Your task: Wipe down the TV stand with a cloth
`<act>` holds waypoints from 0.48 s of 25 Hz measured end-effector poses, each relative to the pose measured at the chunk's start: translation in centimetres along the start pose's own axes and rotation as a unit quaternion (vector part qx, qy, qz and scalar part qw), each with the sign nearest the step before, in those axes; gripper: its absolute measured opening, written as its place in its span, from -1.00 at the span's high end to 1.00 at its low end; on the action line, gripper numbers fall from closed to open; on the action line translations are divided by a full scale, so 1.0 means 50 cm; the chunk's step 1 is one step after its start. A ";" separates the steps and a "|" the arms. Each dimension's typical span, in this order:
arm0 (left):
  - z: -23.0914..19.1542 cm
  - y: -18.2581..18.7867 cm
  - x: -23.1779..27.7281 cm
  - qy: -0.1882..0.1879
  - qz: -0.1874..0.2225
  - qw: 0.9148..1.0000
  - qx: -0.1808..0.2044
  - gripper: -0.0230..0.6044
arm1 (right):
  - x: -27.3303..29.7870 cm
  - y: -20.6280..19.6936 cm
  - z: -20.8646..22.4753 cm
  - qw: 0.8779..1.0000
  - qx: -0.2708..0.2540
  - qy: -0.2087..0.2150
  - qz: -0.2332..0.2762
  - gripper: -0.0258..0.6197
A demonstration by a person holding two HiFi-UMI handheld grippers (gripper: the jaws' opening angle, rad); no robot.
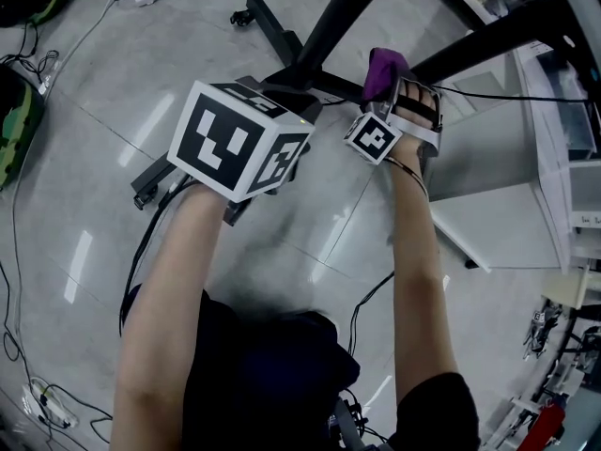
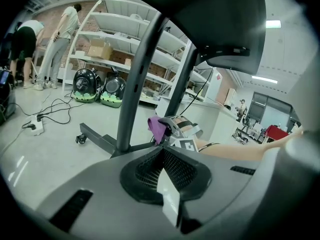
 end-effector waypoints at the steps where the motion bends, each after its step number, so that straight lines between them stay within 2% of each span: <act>1: 0.000 0.000 -0.001 0.000 0.000 1.000 0.001 0.91 | 0.000 0.005 -0.009 1.000 -0.001 0.005 -0.003 0.69; 7: -0.005 0.001 -0.009 0.005 -0.002 1.000 0.002 0.91 | 0.008 0.024 -0.085 0.998 -0.019 0.056 -0.009 0.69; 12: -0.005 0.000 -0.015 0.007 -0.002 1.000 0.005 0.91 | 0.008 0.032 -0.115 0.997 -0.024 0.074 -0.012 0.69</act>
Point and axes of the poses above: the fingertips, and each gripper's own axes: x forward along the fingers, z to its right, y out of its top, the point moved 10 cm from there along -x, backward along the fingers, and after that the axes turned 3 degrees about -z, right-handed, at the moved point
